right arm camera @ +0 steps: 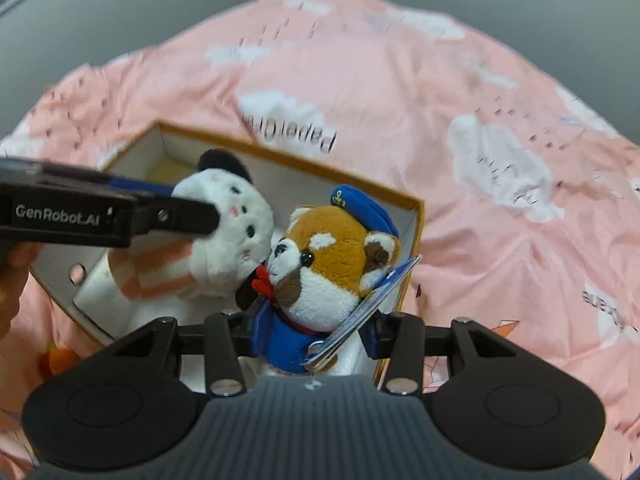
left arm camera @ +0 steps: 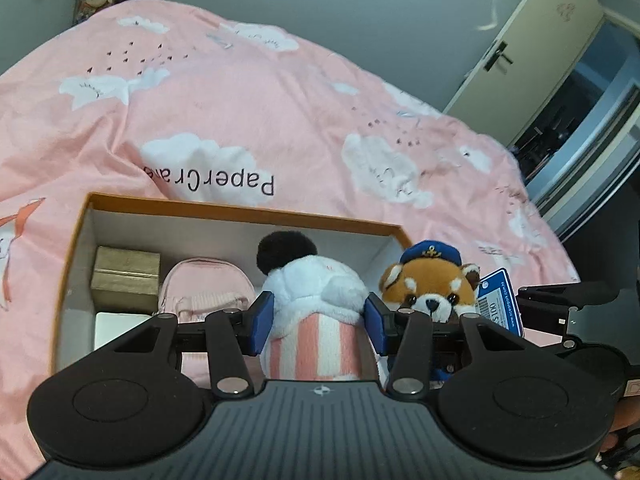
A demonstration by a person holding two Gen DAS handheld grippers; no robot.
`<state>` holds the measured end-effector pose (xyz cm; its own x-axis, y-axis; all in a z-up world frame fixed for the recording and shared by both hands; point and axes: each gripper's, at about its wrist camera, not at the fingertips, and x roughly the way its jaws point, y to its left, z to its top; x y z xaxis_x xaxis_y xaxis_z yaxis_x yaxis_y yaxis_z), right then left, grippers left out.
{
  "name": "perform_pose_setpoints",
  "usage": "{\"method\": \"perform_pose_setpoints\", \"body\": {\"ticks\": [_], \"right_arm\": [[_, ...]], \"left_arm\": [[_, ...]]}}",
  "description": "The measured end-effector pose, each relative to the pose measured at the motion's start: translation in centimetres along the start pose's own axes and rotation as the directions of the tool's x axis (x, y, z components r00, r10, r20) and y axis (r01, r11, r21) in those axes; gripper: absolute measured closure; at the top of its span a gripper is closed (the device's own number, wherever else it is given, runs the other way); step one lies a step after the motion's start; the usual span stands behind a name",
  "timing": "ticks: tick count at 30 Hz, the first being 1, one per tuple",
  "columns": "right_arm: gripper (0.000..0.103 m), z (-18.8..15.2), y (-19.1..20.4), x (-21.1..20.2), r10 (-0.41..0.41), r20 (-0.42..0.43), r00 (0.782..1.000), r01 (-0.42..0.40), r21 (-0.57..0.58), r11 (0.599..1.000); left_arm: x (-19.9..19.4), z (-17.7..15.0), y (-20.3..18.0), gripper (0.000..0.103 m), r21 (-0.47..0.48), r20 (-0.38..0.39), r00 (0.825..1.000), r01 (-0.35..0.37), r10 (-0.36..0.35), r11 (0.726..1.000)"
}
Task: Organize objects
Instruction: 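Carry both held plush toys up and over the orange box, then lower the white plush into the box and open the left gripper while the right gripper lowers the bear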
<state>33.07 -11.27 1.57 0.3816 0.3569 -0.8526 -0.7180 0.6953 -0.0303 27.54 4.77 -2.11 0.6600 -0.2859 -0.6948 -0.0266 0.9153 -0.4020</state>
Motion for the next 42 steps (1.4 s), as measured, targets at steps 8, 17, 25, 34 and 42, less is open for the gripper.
{"method": "perform_pose_setpoints", "body": {"ticks": [8, 17, 25, 34, 42], "right_arm": [[0.056, 1.4, 0.1, 4.6, -0.032, -0.119, 0.992, 0.013, -0.151, 0.988], [0.055, 2.2, 0.2, 7.8, -0.067, -0.204, 0.977, 0.028, -0.191, 0.981], [0.051, 1.7, 0.3, 6.6, -0.099, -0.170, 0.980, 0.055, -0.245, 0.968], [0.053, 0.1, -0.1, 2.7, -0.062, -0.112, 0.992, 0.036, -0.216, 0.976], [0.071, -1.5, 0.9, 3.2, 0.011, -0.127, 0.992, -0.034, -0.182, 0.983]], "left_arm": [[3.9, -0.1, -0.1, 0.049, 0.024, -0.052, 0.998, -0.042, 0.043, 0.999], [4.9, -0.2, -0.7, 0.051, -0.004, 0.024, 0.994, -0.106, 0.106, 0.994], [5.4, 0.2, -0.9, 0.049, 0.052, -0.044, 0.995, -0.084, 0.086, 0.995], [3.8, 1.3, -0.9, 0.047, 0.157, -0.219, 0.974, -0.025, 0.059, 0.987], [4.6, 0.9, -0.2, 0.049, 0.127, -0.345, 0.938, 0.030, 0.015, 0.991]]}}
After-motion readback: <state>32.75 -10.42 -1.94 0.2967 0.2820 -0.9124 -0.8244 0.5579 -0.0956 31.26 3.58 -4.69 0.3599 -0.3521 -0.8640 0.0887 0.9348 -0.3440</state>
